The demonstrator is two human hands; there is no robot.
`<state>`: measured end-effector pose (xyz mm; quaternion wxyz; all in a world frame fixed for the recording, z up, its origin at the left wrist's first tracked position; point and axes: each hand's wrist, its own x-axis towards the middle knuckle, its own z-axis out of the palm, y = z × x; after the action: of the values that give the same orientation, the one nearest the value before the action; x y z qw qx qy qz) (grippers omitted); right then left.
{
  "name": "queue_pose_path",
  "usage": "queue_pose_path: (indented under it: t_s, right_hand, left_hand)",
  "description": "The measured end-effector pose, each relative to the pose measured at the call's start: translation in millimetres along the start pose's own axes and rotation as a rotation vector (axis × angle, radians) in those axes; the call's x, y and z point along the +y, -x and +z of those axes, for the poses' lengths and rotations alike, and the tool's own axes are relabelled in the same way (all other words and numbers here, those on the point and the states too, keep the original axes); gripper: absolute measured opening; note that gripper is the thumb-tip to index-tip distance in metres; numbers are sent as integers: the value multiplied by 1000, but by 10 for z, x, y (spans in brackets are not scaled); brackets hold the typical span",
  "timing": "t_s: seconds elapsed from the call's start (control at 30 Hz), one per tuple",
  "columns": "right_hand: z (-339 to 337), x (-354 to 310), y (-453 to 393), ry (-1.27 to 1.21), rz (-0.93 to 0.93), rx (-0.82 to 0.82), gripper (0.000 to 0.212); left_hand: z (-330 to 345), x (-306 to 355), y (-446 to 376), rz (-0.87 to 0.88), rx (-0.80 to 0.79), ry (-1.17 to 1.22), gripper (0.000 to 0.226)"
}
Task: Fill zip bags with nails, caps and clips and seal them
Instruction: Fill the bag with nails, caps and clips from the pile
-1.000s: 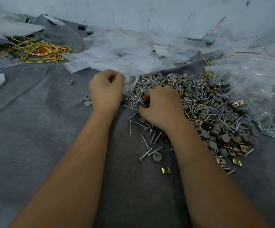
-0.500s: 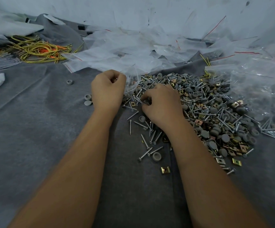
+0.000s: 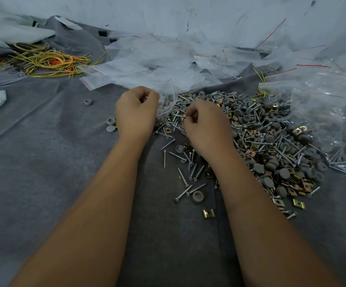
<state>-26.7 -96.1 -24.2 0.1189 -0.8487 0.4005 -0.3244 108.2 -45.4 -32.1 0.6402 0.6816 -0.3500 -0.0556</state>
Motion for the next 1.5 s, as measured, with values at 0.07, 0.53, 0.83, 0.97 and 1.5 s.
queue_pose_path:
  t_s: [0.07, 0.53, 0.83, 0.97, 1.5]
  right_hand:
    - [4, 5, -12, -64, 14, 29, 9]
    - [-93, -89, 4, -729, 157, 227, 21]
    - [33, -69, -6, -516, 89, 152, 13]
    - [2, -54, -15, -531, 68, 181, 16]
    - [-1, -9, 18, 317, -6, -288, 40]
  left_hand:
    - [6, -9, 0, -2, 4, 20, 19]
    - [30, 11, 64, 125, -249, -143, 15]
    - [29, 39, 54, 78, -198, -28, 17]
    - [35, 36, 46, 53, -119, 8, 19]
    - [0, 57, 17, -19, 140, 89, 26]
